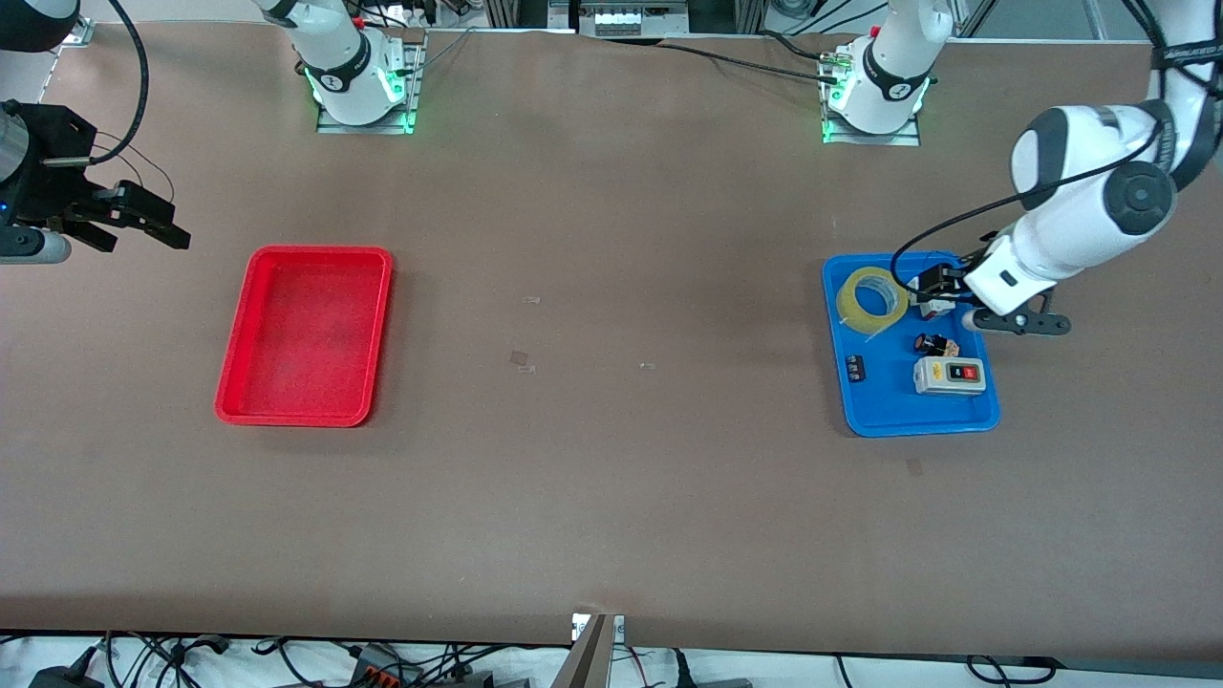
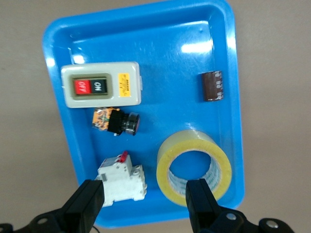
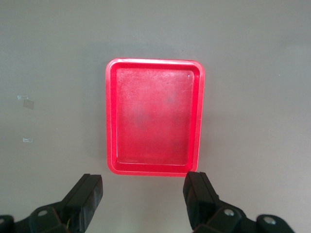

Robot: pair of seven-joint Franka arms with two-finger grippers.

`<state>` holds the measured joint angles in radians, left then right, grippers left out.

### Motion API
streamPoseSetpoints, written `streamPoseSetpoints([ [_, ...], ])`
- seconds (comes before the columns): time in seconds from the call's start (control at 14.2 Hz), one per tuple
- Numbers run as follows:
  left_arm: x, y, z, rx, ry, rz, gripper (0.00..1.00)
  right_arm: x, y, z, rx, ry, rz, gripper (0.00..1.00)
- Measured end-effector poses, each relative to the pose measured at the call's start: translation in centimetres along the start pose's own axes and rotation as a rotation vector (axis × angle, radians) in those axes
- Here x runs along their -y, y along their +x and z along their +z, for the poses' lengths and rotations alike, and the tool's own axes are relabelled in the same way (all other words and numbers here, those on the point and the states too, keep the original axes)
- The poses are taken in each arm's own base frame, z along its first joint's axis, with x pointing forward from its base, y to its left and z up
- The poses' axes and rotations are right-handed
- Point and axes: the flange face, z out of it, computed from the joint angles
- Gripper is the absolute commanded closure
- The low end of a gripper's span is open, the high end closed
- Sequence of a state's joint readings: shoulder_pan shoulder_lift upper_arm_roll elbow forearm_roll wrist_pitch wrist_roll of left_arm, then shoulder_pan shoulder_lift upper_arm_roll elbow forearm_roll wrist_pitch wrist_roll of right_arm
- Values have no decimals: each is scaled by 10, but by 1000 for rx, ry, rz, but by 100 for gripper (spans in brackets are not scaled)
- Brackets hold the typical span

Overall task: Place and move tape with both arms
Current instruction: 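Lower the left gripper and grasp the yellow tape roll's rim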

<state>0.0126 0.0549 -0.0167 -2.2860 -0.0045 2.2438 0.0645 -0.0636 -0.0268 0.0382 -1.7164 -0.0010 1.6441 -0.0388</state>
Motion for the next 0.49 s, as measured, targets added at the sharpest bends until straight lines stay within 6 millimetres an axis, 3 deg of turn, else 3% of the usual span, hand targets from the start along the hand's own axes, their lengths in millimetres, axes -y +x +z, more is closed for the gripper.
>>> streamPoseSetpoints([
  [0.21,-3,-14,43,-6,0,4,0,0,0,0,0,0,0,0],
  [0.49,-4,-18,88,9,-2,5,0,0,0,0,0,0,0,0],
])
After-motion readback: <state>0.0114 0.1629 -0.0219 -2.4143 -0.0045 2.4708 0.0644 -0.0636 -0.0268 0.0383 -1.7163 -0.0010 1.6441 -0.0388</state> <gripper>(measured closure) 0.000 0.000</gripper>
